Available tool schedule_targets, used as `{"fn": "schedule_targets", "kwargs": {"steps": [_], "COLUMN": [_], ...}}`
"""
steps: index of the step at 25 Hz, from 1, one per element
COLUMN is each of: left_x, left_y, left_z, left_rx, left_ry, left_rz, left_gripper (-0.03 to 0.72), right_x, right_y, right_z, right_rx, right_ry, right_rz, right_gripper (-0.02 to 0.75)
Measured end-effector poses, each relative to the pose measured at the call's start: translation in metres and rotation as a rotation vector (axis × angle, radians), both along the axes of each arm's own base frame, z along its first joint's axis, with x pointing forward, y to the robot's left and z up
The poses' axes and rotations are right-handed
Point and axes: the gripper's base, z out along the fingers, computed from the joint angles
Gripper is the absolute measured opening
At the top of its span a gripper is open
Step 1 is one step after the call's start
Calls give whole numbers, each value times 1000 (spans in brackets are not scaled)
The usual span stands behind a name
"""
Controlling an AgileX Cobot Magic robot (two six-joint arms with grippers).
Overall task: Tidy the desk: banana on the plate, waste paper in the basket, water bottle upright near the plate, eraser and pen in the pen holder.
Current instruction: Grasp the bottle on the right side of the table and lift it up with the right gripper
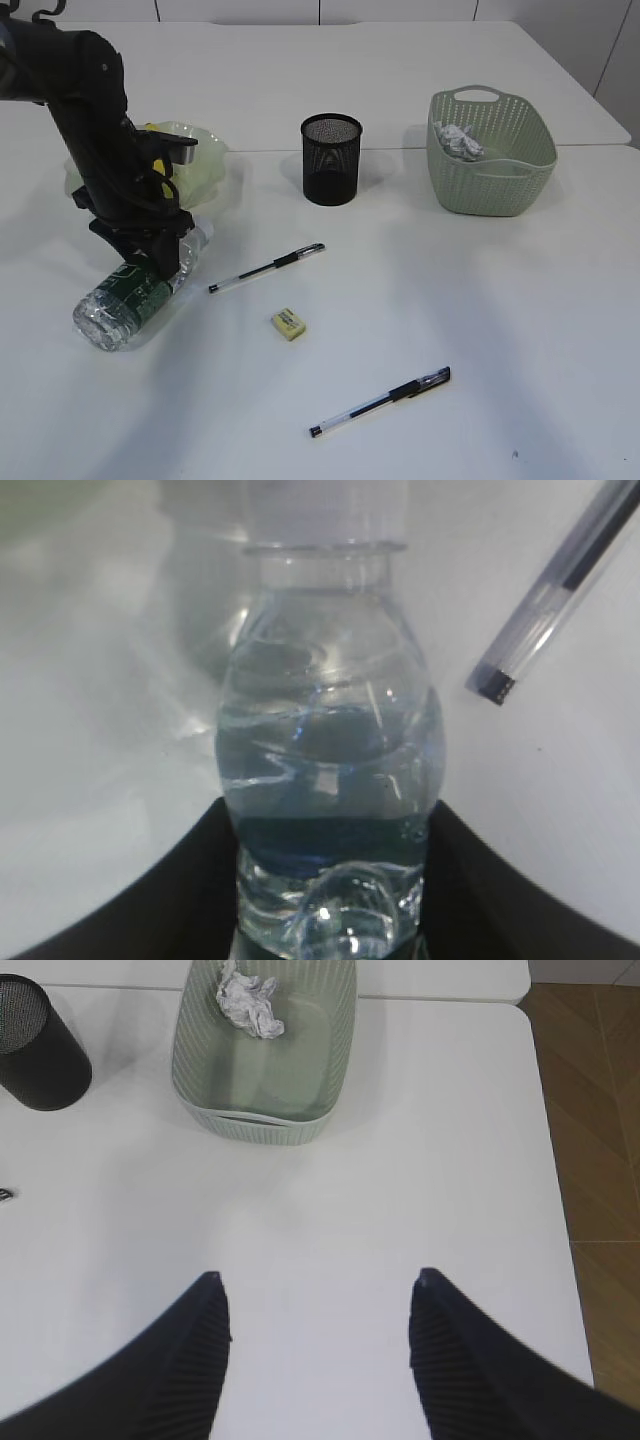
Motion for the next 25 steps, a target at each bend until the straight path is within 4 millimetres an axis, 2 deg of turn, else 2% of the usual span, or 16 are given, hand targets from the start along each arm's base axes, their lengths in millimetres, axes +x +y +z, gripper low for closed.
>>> {"fn": "schedule_targets", "kwargs": {"steps": [4,16,25], "left_x": [2,1,-6], "left_y": [0,-4,-3], "left_z": [5,38,80], "left_rx": [-10,-78,-115], "left_ry": [-38,-136,-245], "left_rz": [4,31,36], "left_gripper": [353,353,353], "right_x": [0,0,0], "right_y": [0,0,0], "right_z": [0,0,0], "right_rx": [0,0,0], "right_ry": [0,0,0], "right_rz": [0,0,0], "right_gripper": [428,428,428]}}
